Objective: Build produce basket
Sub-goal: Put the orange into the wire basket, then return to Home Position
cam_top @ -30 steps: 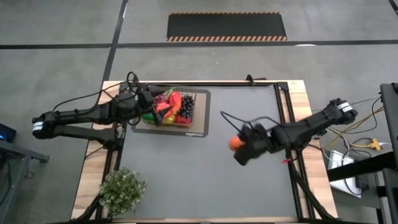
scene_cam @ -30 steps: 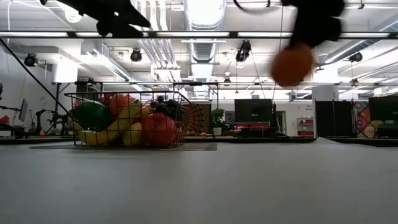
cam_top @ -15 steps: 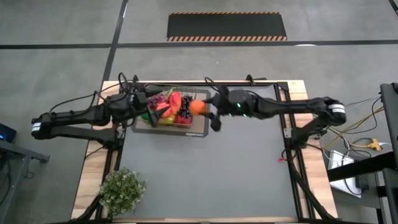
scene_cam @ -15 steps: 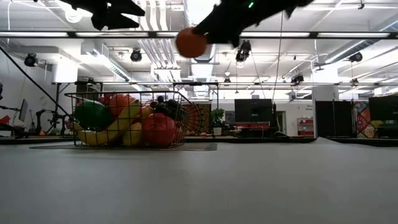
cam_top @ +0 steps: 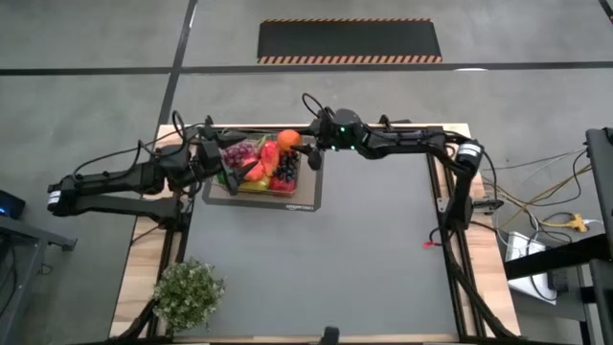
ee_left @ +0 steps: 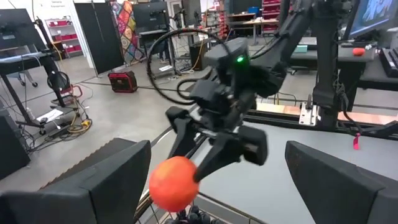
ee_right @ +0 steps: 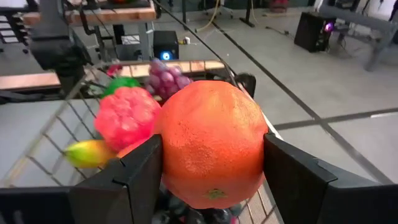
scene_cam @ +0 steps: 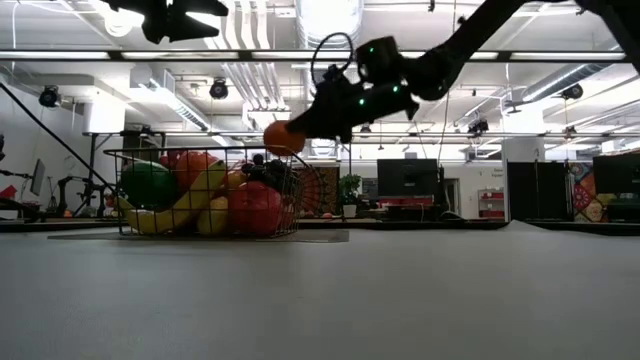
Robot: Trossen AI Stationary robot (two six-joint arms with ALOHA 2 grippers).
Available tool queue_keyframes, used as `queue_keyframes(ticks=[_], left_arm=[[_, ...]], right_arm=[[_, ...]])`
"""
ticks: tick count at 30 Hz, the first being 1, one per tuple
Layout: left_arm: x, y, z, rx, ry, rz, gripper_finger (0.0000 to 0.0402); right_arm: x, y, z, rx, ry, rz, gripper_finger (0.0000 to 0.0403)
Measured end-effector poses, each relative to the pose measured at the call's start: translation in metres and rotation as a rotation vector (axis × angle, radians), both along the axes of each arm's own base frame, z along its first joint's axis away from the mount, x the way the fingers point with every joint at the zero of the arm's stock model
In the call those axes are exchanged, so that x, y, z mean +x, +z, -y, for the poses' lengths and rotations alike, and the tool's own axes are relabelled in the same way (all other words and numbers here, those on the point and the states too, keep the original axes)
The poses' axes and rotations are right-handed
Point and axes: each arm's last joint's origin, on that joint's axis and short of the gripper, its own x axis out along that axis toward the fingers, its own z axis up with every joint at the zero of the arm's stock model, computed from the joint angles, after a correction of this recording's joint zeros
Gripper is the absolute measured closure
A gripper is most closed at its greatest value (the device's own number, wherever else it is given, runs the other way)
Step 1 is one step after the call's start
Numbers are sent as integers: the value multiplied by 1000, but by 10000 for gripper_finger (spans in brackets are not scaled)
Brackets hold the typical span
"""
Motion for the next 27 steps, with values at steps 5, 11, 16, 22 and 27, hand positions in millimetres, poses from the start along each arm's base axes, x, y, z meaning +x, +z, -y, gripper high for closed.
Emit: queue_keyframes(ticks=[5, 11, 16, 22, 27], left_arm=[[1, -3, 0, -2, 0, -14, 49], [1, -3, 0, 11, 0, -22, 49], [2, -5, 0, 18, -1, -30, 49], [4, -15, 0, 16, -5, -57, 49], [-1, -44, 4, 1, -146, -108, 49]], right_arm=[[4, -11, 17, 14, -26, -20, 168], [4, -21, 22, 18, -35, -47, 152], [5, -21, 22, 25, -32, -49, 102], [1, -13, 20, 29, -32, -56, 51], [-4, 0, 1, 14, 2, -38, 45]])
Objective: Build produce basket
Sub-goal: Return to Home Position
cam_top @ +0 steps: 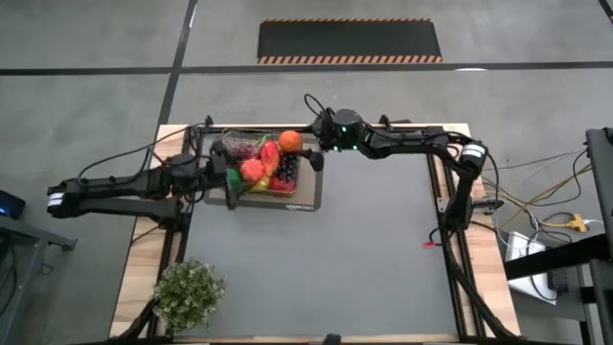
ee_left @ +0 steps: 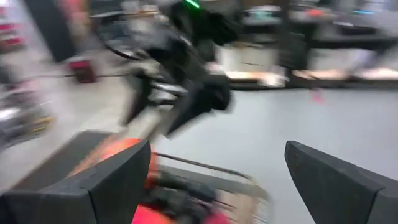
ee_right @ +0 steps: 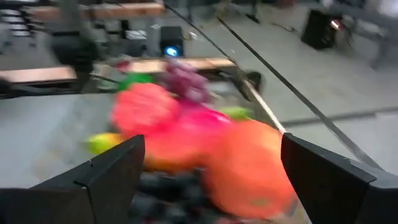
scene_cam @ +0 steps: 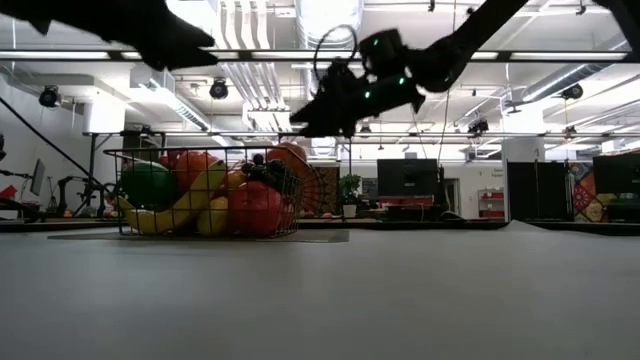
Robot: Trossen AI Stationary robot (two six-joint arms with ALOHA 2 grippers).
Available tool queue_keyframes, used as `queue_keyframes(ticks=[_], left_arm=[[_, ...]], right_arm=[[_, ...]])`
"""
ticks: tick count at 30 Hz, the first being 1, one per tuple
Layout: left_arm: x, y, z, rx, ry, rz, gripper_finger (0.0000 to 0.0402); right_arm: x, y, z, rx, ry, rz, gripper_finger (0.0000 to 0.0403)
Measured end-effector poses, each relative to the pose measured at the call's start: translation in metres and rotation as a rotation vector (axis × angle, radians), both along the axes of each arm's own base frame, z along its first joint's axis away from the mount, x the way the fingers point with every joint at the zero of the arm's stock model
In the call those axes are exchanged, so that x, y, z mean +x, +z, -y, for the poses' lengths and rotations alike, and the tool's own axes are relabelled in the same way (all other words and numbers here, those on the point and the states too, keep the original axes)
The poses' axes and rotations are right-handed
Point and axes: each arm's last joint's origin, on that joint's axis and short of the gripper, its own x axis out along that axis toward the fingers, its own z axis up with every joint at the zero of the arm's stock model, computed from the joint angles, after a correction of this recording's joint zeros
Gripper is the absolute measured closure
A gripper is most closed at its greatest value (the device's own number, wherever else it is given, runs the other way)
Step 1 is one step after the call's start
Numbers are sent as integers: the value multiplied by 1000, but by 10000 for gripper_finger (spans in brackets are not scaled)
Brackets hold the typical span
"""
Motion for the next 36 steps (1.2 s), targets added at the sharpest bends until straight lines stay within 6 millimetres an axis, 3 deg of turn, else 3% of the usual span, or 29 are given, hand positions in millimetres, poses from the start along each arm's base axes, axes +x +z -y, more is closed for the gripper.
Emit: queue_keyframes(ticks=[6, 13, 24, 30, 36], left_arm=[[-5, -41, 14, 59, -331, -2, 50], [-18, -61, 19, 105, -429, -15, 84], [-44, -75, 22, 234, -449, 104, 234], [-54, -87, 23, 252, -443, 158, 312], [-57, -97, 23, 254, -442, 180, 365]], right_arm=[[-17, 17, -58, -84, 125, 88, 65], [-64, 21, -110, -136, 192, 146, 74], [-154, 15, -135, -140, 152, 234, 74], [-184, 3, -143, -153, 142, 307, 74], [-205, -8, -146, -167, 105, 340, 74]])
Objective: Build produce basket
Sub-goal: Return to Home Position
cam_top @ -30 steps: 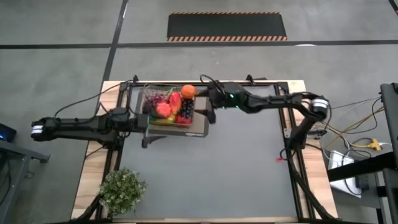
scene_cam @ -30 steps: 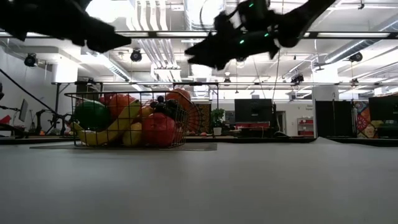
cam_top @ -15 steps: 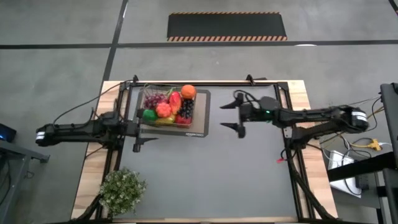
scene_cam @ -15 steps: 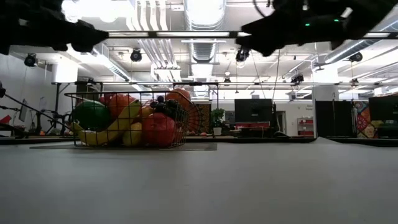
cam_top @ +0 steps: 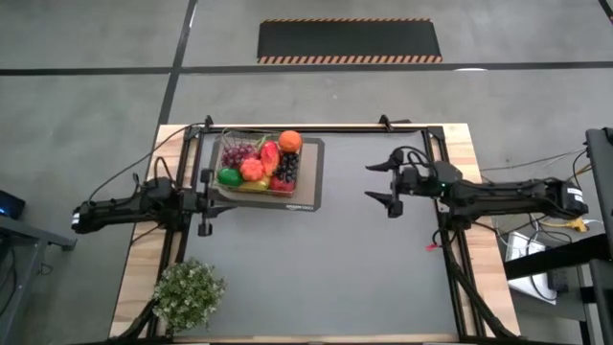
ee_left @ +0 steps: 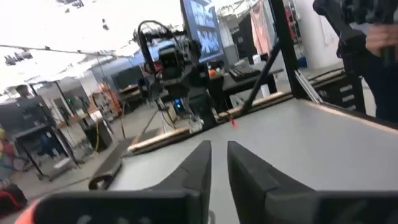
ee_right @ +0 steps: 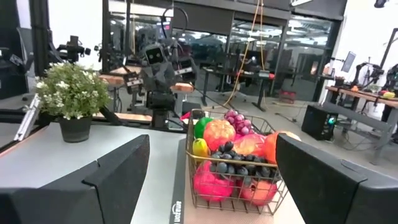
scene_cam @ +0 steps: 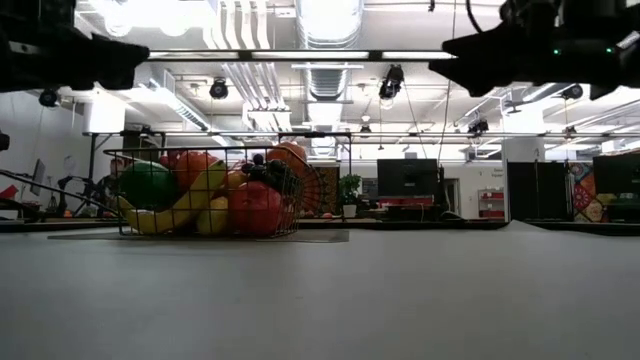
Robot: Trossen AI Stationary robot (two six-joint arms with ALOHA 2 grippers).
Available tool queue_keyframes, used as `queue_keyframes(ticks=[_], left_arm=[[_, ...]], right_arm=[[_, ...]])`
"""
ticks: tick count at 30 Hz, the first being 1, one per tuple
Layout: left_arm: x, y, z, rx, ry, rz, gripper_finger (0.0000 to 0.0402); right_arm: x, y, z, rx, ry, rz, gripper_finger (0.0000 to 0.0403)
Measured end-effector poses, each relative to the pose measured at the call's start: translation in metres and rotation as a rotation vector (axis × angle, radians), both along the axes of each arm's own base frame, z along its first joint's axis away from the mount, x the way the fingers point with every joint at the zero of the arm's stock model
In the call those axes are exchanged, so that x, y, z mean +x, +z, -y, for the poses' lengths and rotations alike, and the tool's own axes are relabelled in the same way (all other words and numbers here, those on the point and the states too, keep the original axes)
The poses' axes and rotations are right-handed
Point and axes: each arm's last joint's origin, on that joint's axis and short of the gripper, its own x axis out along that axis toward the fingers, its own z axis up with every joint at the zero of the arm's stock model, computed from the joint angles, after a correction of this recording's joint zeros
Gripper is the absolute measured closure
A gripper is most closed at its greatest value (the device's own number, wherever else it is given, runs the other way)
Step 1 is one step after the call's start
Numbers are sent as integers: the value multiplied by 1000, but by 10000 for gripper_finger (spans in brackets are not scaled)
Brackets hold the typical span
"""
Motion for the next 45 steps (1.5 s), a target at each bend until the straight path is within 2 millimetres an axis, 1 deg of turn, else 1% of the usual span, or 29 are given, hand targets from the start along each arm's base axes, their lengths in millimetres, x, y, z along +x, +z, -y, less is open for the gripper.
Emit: queue_keyframes(ticks=[4, 8, 12, 16, 21, 25, 33, 45], left_arm=[[2, -3, 0, -21, -3, -3, 385], [3, -9, 0, -45, -8, -2, 396], [4, -14, 0, -48, -11, -12, 398], [4, -14, 0, -46, -11, -4, 398], [4, -15, 0, -47, -11, -8, 398], [5, -16, 0, -48, -11, -15, 398], [7, -18, 0, -50, -10, -44, 398], [10, -21, -1, -53, -9, -80, 398]], right_arm=[[-12, -5, -3, -5, 0, 28, 74], [-23, -7, -6, -18, 0, 70, 74], [-34, -9, -9, -30, 0, 108, 74], [-48, -7, -12, -50, 0, 185, 74], [-62, -13, -16, -58, 2, 257, 74], [-65, -15, -17, -41, 7, 253, 74], [-70, -12, -18, -61, 8, 285, 74], [-78, -9, -20, 16, 40, 327, 74]])
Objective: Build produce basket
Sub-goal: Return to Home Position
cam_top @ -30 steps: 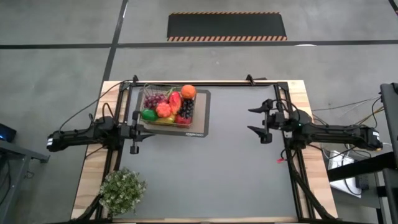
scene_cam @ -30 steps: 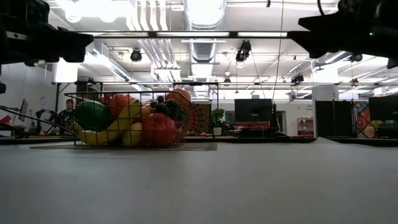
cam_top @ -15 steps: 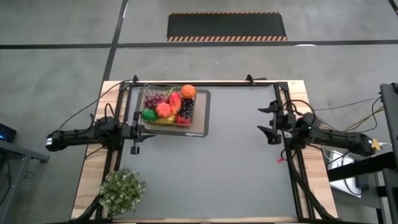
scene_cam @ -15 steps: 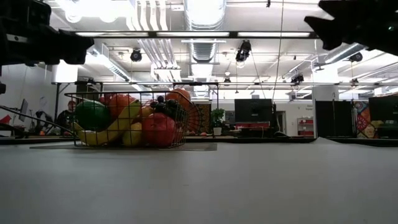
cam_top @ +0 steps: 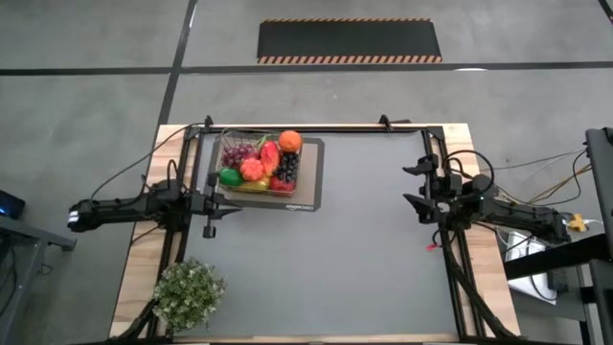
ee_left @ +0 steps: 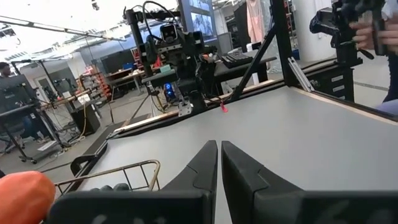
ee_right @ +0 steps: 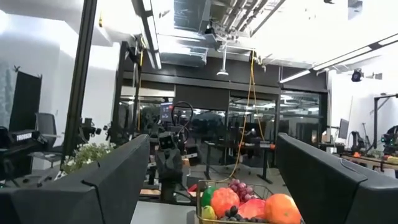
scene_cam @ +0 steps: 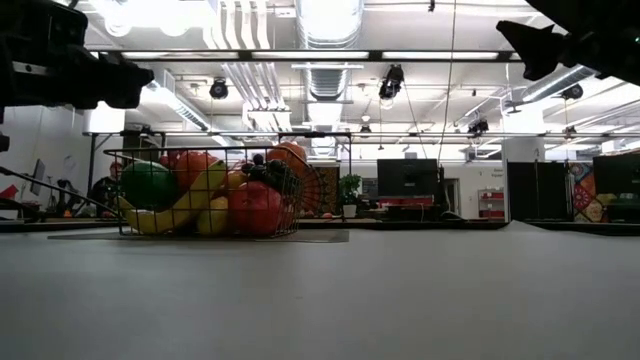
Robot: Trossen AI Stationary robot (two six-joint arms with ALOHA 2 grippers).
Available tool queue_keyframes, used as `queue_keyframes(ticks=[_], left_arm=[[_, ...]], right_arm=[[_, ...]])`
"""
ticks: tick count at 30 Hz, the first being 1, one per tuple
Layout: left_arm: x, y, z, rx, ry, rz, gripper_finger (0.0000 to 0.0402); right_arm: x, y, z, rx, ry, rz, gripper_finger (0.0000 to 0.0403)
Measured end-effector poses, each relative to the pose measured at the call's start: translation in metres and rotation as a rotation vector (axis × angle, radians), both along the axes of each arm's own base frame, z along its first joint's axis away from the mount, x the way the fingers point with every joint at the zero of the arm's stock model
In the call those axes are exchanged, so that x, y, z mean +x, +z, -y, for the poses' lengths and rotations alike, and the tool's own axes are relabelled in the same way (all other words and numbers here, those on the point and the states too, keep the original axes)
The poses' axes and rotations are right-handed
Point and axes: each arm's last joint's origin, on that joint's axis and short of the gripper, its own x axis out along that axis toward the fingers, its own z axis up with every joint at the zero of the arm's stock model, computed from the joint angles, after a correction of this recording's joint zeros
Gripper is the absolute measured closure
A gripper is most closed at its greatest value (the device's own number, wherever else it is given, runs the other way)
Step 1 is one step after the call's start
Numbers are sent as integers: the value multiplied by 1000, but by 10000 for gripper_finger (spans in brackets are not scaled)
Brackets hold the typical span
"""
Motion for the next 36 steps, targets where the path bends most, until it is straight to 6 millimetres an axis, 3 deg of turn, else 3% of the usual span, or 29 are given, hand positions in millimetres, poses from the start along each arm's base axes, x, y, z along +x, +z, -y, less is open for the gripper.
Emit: queue_keyframes(ticks=[10, 18, 27, 32, 36], left_arm=[[2, -2, 0, -2, 0, -25, 398], [4, -4, 0, -5, 0, -52, 398], [5, -6, 0, -7, 0, -77, 398], [6, -7, -1, -7, 0, -87, 398], [6, -8, -1, -8, 1, -96, 398]], right_arm=[[1, -2, 0, -12, -9, -26, 74], [9, -28, 2, -75, -48, -302, 74], [4, -36, 2, -149, -99, -374, 74], [1, -39, 3, -96, -160, -399, 74], [1, -41, 8, -53, -304, -424, 74]])
